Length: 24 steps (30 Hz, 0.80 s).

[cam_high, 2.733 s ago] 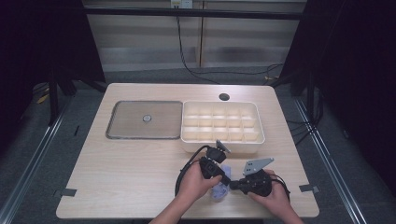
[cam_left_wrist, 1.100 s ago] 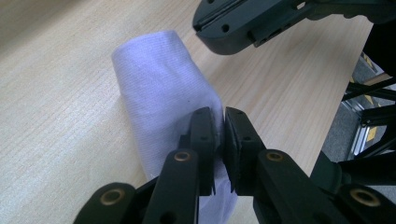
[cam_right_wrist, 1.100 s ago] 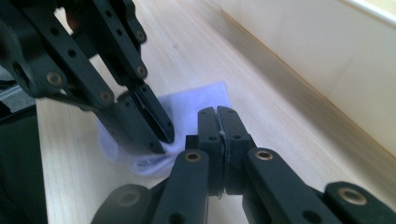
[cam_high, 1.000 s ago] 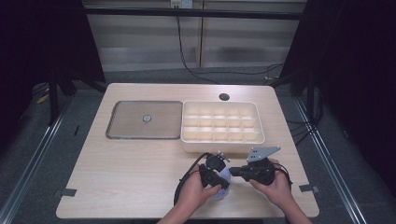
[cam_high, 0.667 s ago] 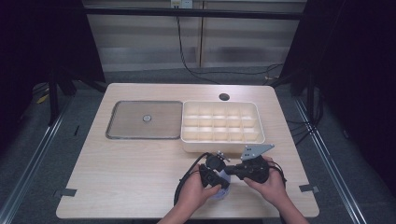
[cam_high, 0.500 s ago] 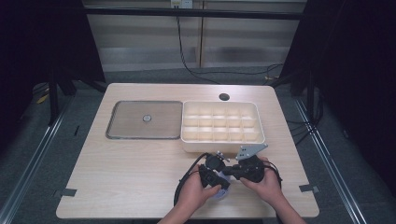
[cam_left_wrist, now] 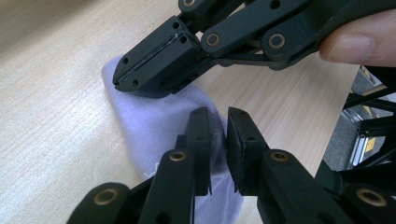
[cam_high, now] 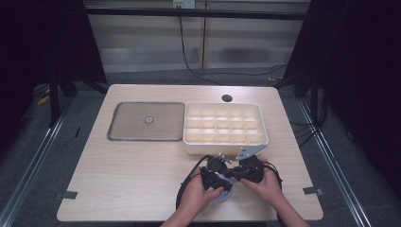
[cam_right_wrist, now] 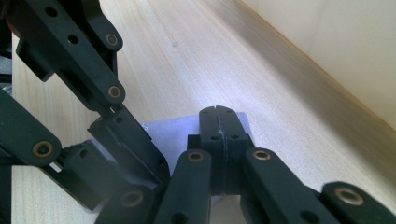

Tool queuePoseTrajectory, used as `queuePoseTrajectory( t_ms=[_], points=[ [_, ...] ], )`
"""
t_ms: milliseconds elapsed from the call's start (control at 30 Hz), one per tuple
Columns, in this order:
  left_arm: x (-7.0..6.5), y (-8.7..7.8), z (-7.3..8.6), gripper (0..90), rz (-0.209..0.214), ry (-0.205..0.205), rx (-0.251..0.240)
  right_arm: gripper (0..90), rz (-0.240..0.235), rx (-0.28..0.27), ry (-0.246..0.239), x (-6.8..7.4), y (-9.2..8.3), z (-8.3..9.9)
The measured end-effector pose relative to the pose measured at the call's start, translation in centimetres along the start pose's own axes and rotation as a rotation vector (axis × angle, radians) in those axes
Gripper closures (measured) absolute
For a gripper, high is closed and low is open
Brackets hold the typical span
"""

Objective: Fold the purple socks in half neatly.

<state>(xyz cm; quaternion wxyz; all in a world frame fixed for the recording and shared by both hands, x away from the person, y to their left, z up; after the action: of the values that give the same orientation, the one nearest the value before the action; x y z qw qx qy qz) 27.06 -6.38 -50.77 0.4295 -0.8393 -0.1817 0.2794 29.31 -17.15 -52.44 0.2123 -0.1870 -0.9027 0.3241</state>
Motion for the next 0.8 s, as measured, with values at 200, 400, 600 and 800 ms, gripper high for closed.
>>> queuePoseTrajectory(
  t_ms=[200, 400, 600, 800],
  points=[
    [0.1, -0.4, -0.2, 74.8, 0.019, -0.017, 0.013, 90.0, -0.003, 0.003, -0.012, 0.0, 0.0, 0.0],
    [0.5, -1.3, -0.5, 70.6, 0.029, -0.036, -0.008, 90.0, -0.009, 0.000, -0.016, 0.2, 0.1, 0.0],
    [1.2, -3.0, -0.9, 72.1, 0.021, -0.050, -0.041, 90.0, -0.001, 0.006, -0.028, 0.3, 0.1, 0.0],
    [0.5, -2.0, 0.1, 75.6, 0.029, -0.022, 0.022, 90.0, 0.001, 0.000, -0.029, 0.3, 0.1, 0.0]
  ],
)
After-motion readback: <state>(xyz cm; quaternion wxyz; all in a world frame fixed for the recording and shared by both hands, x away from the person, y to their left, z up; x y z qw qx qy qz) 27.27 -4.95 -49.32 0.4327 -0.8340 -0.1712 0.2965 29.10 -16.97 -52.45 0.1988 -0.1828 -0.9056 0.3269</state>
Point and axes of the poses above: each handheld gripper's, and its own axes: y roughly forward along the jaws, z roughly out of its underside, x roughly to its left, the point moved 5 cm from there along y, roughly forward along the jaws, and after that the axes turned 5 degrees about -z, right-handed, at the moved point
